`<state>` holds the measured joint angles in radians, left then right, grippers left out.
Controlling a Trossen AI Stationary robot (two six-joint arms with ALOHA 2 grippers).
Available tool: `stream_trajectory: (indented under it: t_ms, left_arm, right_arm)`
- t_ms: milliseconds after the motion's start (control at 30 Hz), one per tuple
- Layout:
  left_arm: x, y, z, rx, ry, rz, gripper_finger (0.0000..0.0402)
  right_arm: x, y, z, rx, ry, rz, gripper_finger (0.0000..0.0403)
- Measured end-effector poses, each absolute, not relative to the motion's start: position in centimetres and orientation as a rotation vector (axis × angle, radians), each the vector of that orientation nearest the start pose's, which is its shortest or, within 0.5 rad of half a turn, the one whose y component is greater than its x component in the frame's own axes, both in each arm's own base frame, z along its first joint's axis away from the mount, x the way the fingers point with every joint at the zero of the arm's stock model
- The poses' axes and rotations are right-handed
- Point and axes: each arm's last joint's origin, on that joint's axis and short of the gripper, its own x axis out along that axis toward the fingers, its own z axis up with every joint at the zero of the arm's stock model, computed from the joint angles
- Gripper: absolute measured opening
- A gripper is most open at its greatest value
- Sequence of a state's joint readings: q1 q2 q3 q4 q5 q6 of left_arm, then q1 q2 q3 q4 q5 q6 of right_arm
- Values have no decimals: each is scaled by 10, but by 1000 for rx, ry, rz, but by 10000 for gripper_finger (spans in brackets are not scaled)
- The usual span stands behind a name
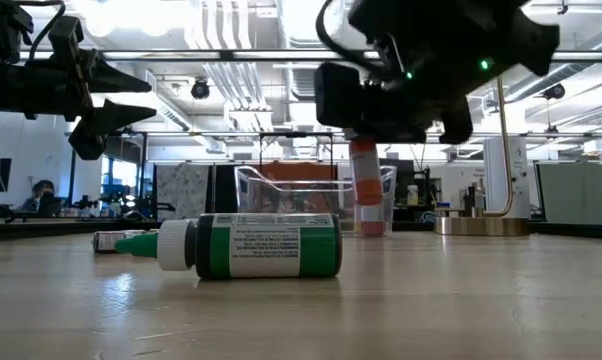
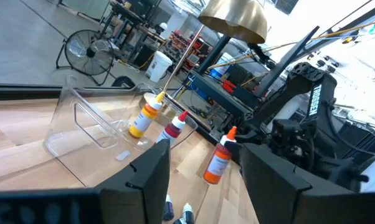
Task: Pick & Place food coloring
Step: Move the big orange food coloring bottle to the center of the table
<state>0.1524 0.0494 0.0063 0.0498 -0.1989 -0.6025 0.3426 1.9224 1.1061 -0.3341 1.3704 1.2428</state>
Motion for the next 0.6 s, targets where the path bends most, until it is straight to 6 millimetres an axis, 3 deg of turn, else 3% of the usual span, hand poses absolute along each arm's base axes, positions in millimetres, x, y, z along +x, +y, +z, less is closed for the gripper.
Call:
stream_trajectory:
  t_ms: [367,600]
  left_arm:
    - [98,21,167,-596,-112,339,167]
    - [98,21,166,-596,-112,339,167]
  right_arm:
    - [341,89,98,175,92,-1192,123]
    - [353,93,99,207,106,-1182,130]
